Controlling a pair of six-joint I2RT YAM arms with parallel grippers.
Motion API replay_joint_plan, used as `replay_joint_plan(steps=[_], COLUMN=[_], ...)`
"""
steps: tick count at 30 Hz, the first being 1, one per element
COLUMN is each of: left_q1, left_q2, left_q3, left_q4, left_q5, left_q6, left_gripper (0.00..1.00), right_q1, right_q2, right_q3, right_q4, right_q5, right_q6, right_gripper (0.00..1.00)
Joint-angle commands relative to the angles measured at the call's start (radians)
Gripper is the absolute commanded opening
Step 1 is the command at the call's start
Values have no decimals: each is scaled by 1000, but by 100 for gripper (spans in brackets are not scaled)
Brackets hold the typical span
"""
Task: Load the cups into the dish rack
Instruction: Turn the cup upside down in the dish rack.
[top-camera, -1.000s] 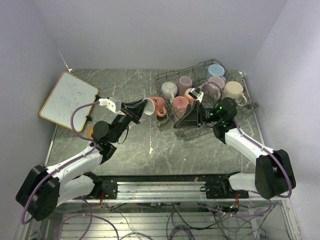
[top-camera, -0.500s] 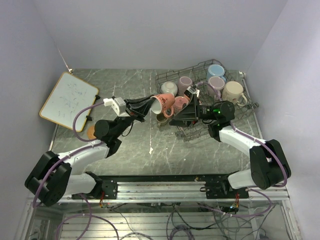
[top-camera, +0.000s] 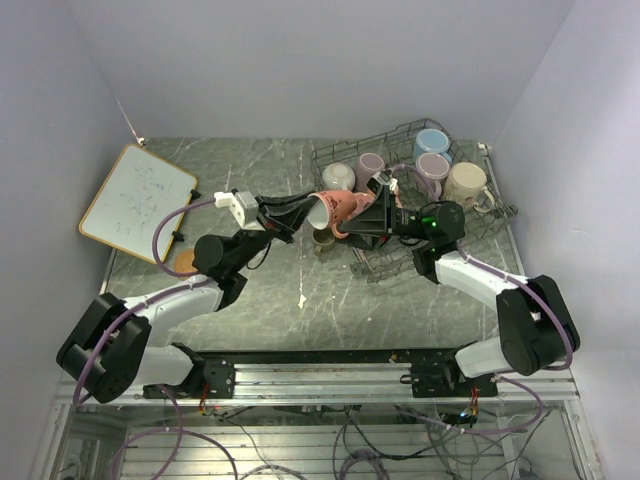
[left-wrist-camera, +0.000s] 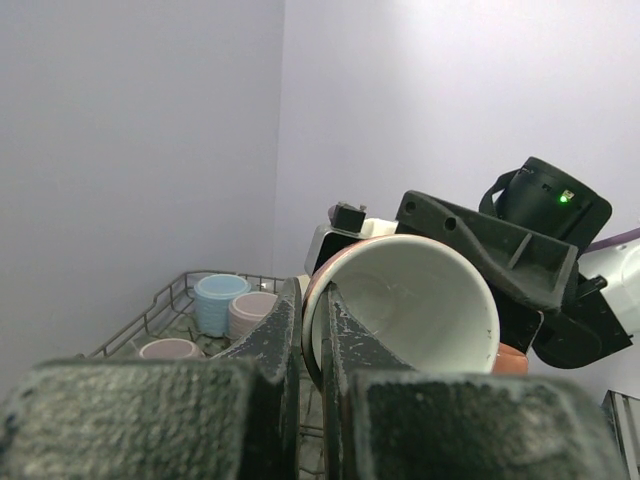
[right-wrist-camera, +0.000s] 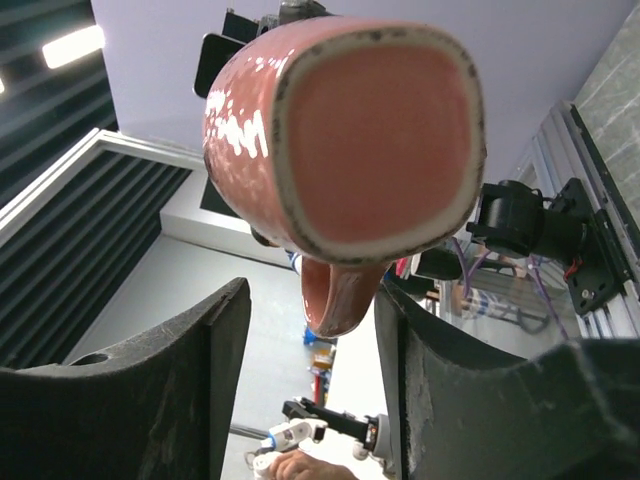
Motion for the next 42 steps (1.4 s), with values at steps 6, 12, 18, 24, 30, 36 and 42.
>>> replay_joint_plan(steps=[6,12,18,24,30,36,42], left_q1=[3,-4,-8,-10,-11,-11,-11], left_q2=[10,18,23,38,34,-8,-52], left_q3=[72,83,93,104,86,7,-75], left_q4=[389,391,390,391,391,390,388], left_q5=[44,52,55,68,68,-11,-69], left_q6=[-39,-46,-42,-56,-78,-107,-123], left_gripper=[7,7,7,7,27,63,69], right_q1=[10,12,15,19,16,-18,-77], right_q2=[25,40,44,45,45,36,22], right_q3=[0,-4,-6,-12,-16,-42,-67], right_q4=[91,153,178,179,242,304,312], right_q5=[63,86,95,98,121,153,158], right_q6=[70,113,130,128,151,161,123], right_gripper=[46,40,31,15,0,0,0])
